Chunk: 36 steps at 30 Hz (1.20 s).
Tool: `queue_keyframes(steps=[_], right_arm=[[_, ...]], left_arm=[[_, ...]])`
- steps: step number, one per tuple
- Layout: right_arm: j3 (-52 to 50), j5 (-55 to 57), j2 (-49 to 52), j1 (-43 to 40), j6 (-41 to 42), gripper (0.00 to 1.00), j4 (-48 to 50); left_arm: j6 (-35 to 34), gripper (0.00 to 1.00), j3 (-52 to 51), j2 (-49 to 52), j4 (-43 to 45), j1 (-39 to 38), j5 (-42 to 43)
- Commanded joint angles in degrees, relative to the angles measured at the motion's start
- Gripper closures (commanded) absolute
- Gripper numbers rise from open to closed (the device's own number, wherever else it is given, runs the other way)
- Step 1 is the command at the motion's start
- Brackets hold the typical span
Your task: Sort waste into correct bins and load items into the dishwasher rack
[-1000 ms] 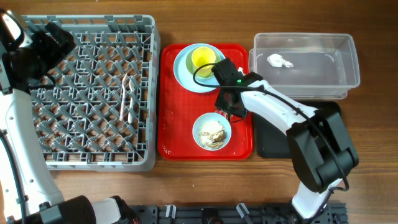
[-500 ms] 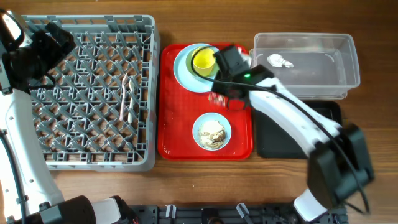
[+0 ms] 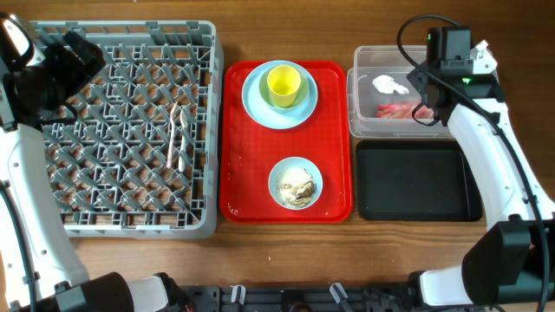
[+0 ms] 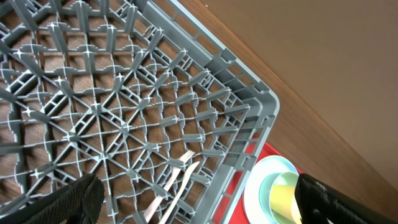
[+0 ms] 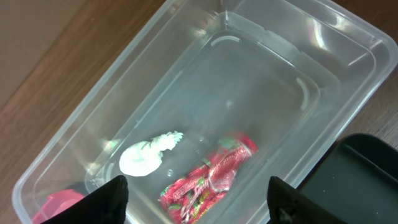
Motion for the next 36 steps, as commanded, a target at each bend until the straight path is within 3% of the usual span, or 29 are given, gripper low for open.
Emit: queue_keyframes(steps=[1,4,7,17,18,20,23,24,25,26,27,29,32,33,36], right_arm=[[-0.31,1.31,-2.95,-0.24,-7.85,0.08,1.79],[-0.26,0.72,-10.38,-0.24,-11.8,0.0,1.36],[-0.26,0.79,-17.29,-0.24,-12.11,0.0,0.7],[-0.28,0.76,-16.85,-0.22,-12.09,0.0,0.72],[-0.28,0.76,-16.87,-0.22,-12.07,0.0,0.72],[-0.28,0.76,-16.85,-0.22,-12.07,0.0,0.72],[-0.28,0.76,-16.87,-0.22,-12.07,0.0,0.72],[-0.28,0.76,-16.87,-0.22,-12.07,0.0,0.72],[-0.28,0.76,-16.85,-0.22,-12.09,0.0,0.72],[-0.28,0.76,-16.87,-0.22,-12.09,0.0,0.72],[-0.28,0.76,-16.85,-0.22,-12.07,0.0,0.74],[-0.28,0.76,-16.87,-0.22,-12.07,0.0,0.72],[-0.28,0.76,-16.85,-0.22,-12.09,0.0,0.72],[-0.28,0.76,-16.85,-0.22,-12.09,0.0,0.72],[-0.28,0.76,-16.85,-0.22,-12.07,0.0,0.74]], left_arm=[[-0.28,0.0,0.59,0.17,0.15,0.31,0.48],[-0.28,0.0,0.59,0.17,0.15,0.31,0.48],[-0.28,0.0,0.59,0.17,0.15,0.31,0.48],[-0.33,0.0,0.59,0.17,2.51,0.31,0.52],[-2.99,0.0,0.59,0.15,4.28,0.31,2.99],[-7.82,0.0,0.59,0.0,-1.99,0.31,16.79],[-7.85,0.0,0.59,0.0,-2.43,0.22,18.78],[-7.8,0.0,0.59,-0.02,-3.69,0.17,23.63],[-7.28,0.11,0.59,0.07,-7.17,-0.81,30.49],[-6.01,0.23,0.59,0.13,-10.99,-2.93,31.87],[-1.79,0.46,0.57,0.13,-15.28,-6.99,31.01],[0.37,0.69,-0.76,0.39,-17.4,-19.96,24.11],[-3.54,0.78,-4.13,1.62,-14.73,-41.09,13.27],[-12.35,0.74,-6.67,3.41,-10.67,-53.46,3.17],[-18.82,0.62,-7.43,7.72,-8.44,-65.94,-5.4]])
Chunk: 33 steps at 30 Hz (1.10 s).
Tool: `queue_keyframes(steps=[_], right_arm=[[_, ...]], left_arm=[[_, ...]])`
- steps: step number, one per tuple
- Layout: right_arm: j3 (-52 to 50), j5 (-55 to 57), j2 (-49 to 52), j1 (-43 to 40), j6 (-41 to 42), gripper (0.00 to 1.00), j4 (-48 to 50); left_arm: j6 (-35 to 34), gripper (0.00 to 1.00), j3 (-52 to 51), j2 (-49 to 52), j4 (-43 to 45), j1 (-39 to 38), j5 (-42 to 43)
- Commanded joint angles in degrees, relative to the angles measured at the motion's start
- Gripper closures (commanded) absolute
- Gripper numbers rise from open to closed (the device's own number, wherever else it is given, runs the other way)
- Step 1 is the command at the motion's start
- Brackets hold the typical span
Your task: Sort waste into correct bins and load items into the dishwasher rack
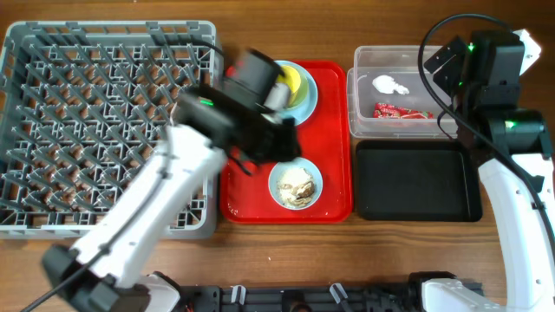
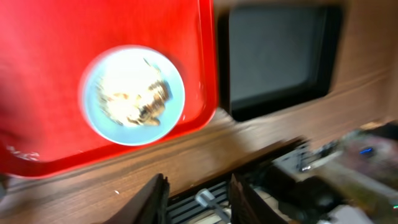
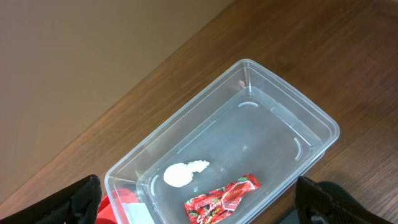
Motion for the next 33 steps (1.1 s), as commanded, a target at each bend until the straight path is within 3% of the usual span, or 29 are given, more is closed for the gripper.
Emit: queue_keyframes(steps=[1,2,4,8,11,20,28,33], right_arm=[[-0.28,0.66,0.55,-0.11,-0.72,0.0,-0.11],[-0.28,0.66,0.55,-0.11,-0.72,0.0,-0.11],[-0.28,0.66,0.52,-0.11,-0.72,0.0,-0.11],[-0.28,0.66,0.55,-0.11,-0.72,0.0,-0.11],[-0.28,0.66,0.55,-0.11,-0.7,0.0,-0.11],[-0.28,0.66,0.55,-0.11,-0.72,0.0,-0.11],[-0.28,0.66,0.55,-0.11,-0.72,0.0,-0.11],[-0.28,0.66,0.55,-0.11,-0.72,0.0,-0.11]], left_arm=[[-8.35,0.53,-1.03,5.81,3.04,-12.57,-11.45],[-8.33,0.41,-1.03,7.89,4.33,-15.54,-11.43],[-8.31,0.35,-1.03,11.04,5.01,-20.11,-12.81],[-12.59,0.71,-1.03,14.29,6.64,-22.67,-26.47],[-13.03,0.77,-1.03,15.89,8.57,-22.53,-37.09],[-13.05,0.78,-1.03,23.1,11.45,-22.62,-34.86],[-13.05,0.85,-2.12,26.14,12.24,-22.6,-32.83],[-14.58,0.83,-5.64,26.14,14.4,-22.62,-32.76]])
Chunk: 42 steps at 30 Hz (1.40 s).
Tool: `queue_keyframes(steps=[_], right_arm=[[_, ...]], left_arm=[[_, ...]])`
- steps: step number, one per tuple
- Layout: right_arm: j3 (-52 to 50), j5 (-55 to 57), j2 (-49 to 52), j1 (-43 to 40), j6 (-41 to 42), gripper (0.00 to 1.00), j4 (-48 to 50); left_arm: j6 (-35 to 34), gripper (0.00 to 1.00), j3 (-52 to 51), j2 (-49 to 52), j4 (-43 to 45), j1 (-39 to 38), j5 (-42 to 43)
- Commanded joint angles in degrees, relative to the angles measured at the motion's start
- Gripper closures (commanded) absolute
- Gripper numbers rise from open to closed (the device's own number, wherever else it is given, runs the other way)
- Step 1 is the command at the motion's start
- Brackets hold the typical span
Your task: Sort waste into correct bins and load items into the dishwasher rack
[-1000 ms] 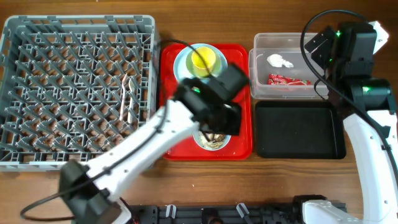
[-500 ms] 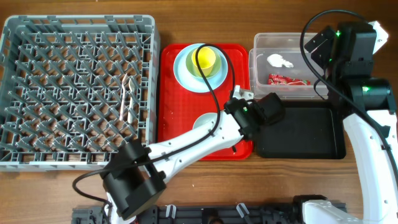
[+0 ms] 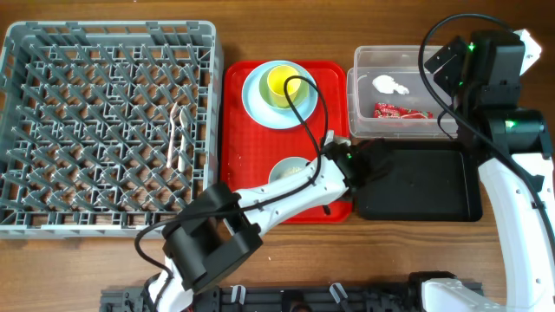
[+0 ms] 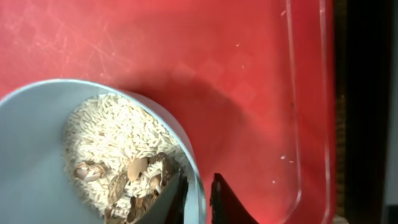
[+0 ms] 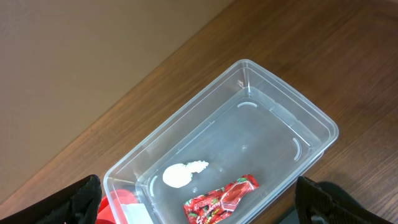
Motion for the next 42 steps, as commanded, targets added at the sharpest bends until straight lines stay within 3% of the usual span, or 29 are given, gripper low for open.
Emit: queue_keyframes(steps=[1,3,15,19,22,26,29,32,34,35,37,42], right_arm=[[-0.28,0.7,0.44,-0.02,-0.72,0.0,-0.09],[-0.28,0.7,0.44,-0.02,-0.72,0.0,-0.09],[-0.28,0.7,0.44,-0.02,-0.7,0.0,-0.09],[-0.28,0.7,0.44,-0.02,-0.72,0.0,-0.07],[-0.28,0.7,0.44,-0.02,-0.72,0.0,-0.09],[-0.28,0.7,0.44,-0.02,-0.72,0.0,-0.09],[-0.28,0.7,0.44,-0.02,-0.72,0.0,-0.09],[-0.28,0.7,0.44,-0.02,-0.72,0.0,-0.09],[-0.28,0.7,0.44,-0.02,-0.72,0.0,-0.07],[-0.28,0.7,0.44,-0.02,-0.7,0.0,-0.09],[-0.28,0.7,0.44,-0.02,-0.7,0.0,-0.09],[-0.28,0.7,0.44,-0.02,-0.72,0.0,-0.09]], left_arm=[[-2.47,0.83,-2.58,0.74,1.11,-0.22,0.57],[-2.47,0.88,-2.58,0.74,1.16,-0.22,1.38],[-2.45,0.87,-2.62,0.74,1.16,-0.26,5.18],[-2.43,0.79,-2.62,0.74,1.18,-0.2,4.7],[-1.79,0.75,-1.92,0.2,0.76,0.39,-1.66],[-1.53,0.64,6.64,-6.36,-1.92,6.95,-1.64],[2.23,0.55,13.73,-10.45,-1.46,15.32,4.68],[4.04,0.55,20.26,-10.62,1.55,29.29,22.56],[4.02,0.6,20.39,-10.05,8.79,38.16,35.04],[4.07,0.69,20.39,-9.42,10.91,40.54,36.98],[5.73,0.82,20.39,-7.8,12.52,40.74,34.84],[11.74,0.73,20.37,0.55,11.56,31.54,22.71]])
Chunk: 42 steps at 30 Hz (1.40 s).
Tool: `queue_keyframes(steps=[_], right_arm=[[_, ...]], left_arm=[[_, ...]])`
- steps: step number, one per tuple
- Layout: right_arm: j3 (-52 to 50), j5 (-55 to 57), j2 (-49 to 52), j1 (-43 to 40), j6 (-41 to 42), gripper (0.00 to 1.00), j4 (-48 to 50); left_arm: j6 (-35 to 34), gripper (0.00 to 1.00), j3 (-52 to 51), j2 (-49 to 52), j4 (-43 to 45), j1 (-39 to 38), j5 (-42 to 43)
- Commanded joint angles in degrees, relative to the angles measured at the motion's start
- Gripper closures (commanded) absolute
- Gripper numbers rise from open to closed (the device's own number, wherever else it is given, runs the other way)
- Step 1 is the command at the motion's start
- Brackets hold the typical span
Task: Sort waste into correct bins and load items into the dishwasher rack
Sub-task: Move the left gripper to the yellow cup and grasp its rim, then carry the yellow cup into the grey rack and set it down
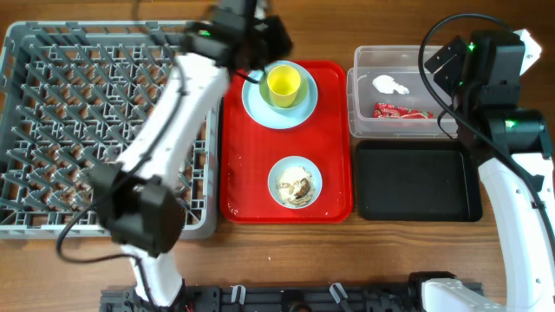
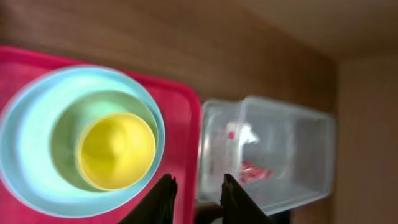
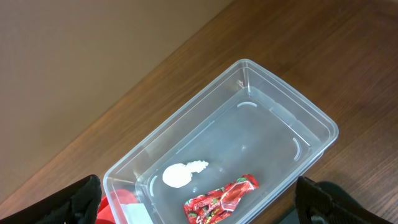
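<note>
On the red tray (image 1: pixel 251 186) stand a yellow cup (image 1: pixel 283 83) on a light blue plate (image 1: pixel 260 106) and a small bowl of rice and scraps (image 1: pixel 295 182). My left gripper (image 1: pixel 276 39) hangs at the tray's far edge beside the cup, fingers slightly apart with nothing between them. In the left wrist view the cup (image 2: pixel 115 149) is lower left and the clear bin (image 2: pixel 273 155) is on the right. My right gripper (image 3: pixel 208 208) is open wide above the clear bin (image 3: pixel 224 149), which holds a white tissue (image 3: pixel 180 174) and a red wrapper (image 3: pixel 221 199).
The grey dishwasher rack (image 1: pixel 78 113) fills the left side, and my left arm crosses its right part. A black tray bin (image 1: pixel 416 178) lies in front of the clear bin (image 1: pixel 360 95). Bare wood runs along the table's near edge.
My left gripper was low at the rice bowl's right rim; now it is up at the tray's far edge beside the yellow cup. The bowl stands where it was. The right arm has not moved.
My left gripper was first over the rack's far left corner, with the right gripper low over the clear bin. Then the left was above the tray and the right stood higher. Then the left was at the bowl's rim, now by the cup. Bowl and cup are unmoved.
</note>
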Motion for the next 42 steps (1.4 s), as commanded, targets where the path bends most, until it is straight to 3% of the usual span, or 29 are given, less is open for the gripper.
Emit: queue_keyframes(steps=[1,3,13,20,25,32,38,42], right_arm=[[-0.28,0.7,0.42,-0.02,-0.74,0.0,-0.04],[-0.28,0.7,0.42,-0.02,-0.72,0.0,-0.04],[-0.28,0.7,0.42,-0.02,-0.72,0.0,-0.04],[-0.28,0.7,0.42,-0.02,-0.7,0.0,-0.02],[-0.28,0.7,0.42,-0.02,-0.72,0.0,-0.04],[-0.28,0.7,0.42,-0.02,-0.74,0.0,-0.04],[-0.28,0.7,0.42,-0.02,-0.72,0.0,-0.04],[-0.28,0.7,0.42,-0.02,-0.72,0.0,-0.04]], left_arm=[[5.14,0.74,0.22,6.16,-1.38,-6.71,-13.57],[5.14,0.75,0.15,8.39,-1.38,-9.4,-21.94],[5.14,0.82,0.15,14.01,1.07,-10.38,-26.27],[5.14,0.83,-0.04,15.52,1.03,-10.8,-26.47],[5.14,0.94,-0.04,15.63,0.13,-10.8,-26.47],[5.14,0.85,-0.04,15.63,-1.38,-10.8,-26.49],[5.14,0.96,-0.04,15.61,-2.82,-10.8,-28.17],[5.16,0.96,1.6,12.0,-2.6,-10.45,-28.33]])
